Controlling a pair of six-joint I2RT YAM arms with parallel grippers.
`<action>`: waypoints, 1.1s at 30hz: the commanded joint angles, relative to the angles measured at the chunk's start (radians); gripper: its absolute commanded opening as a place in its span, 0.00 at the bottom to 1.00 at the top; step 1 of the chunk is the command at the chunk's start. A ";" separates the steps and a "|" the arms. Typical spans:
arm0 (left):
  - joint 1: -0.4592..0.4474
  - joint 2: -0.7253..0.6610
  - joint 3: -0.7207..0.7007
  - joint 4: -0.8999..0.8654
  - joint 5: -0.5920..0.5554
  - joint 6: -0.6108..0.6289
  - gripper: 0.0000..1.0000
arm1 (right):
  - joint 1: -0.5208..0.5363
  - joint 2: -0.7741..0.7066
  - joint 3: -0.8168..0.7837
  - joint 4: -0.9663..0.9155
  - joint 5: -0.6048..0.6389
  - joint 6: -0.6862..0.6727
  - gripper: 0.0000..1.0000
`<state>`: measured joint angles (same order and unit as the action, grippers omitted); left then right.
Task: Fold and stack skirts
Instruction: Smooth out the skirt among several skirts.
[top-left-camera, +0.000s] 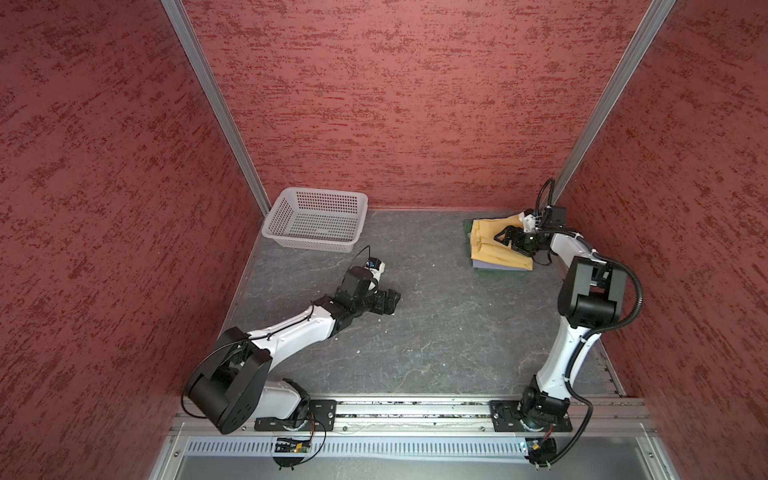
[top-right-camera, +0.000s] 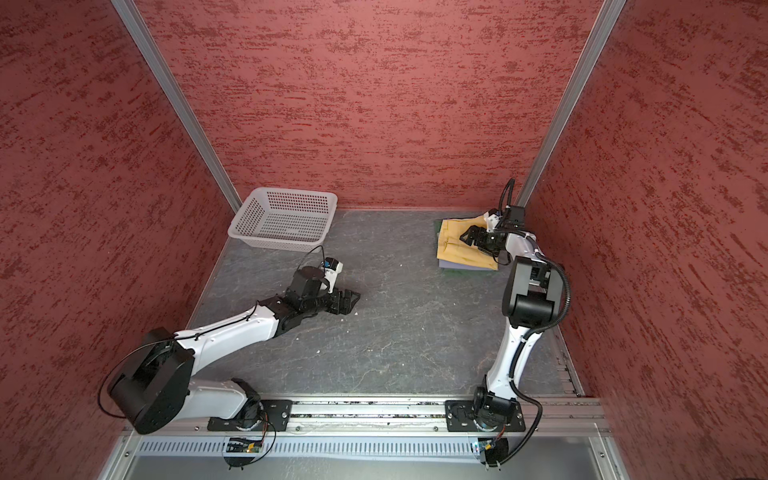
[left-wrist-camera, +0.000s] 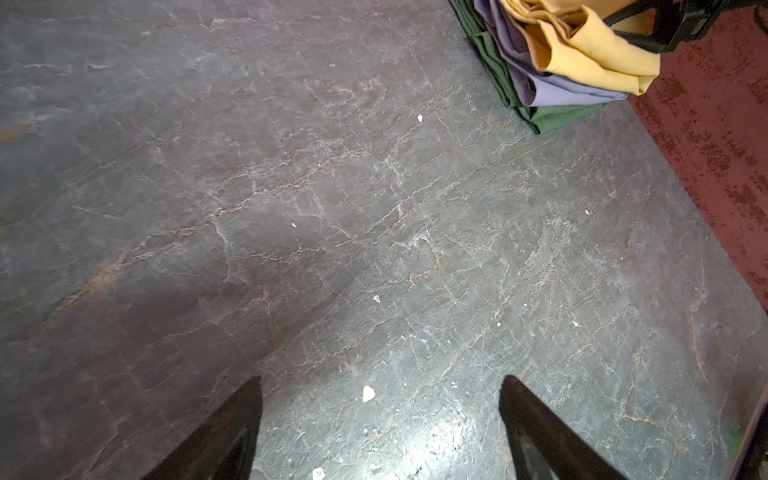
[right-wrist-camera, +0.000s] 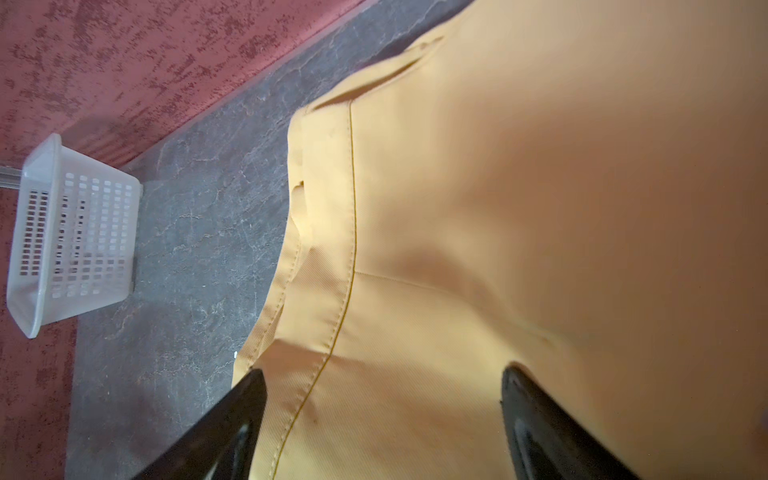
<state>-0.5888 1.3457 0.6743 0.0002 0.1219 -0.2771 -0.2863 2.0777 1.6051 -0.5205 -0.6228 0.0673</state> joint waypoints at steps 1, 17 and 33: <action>0.007 -0.036 -0.019 0.000 -0.019 0.009 0.94 | -0.022 0.041 0.004 0.024 -0.074 -0.049 0.89; 0.015 -0.081 -0.039 -0.023 -0.050 0.007 0.99 | -0.041 -0.050 0.081 0.092 -0.156 0.002 0.88; 0.023 -0.118 -0.056 -0.045 -0.069 0.003 0.99 | -0.117 0.086 0.087 0.138 -0.156 0.049 0.87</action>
<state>-0.5751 1.2484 0.6323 -0.0360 0.0681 -0.2756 -0.4046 2.1429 1.6684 -0.3943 -0.7746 0.1196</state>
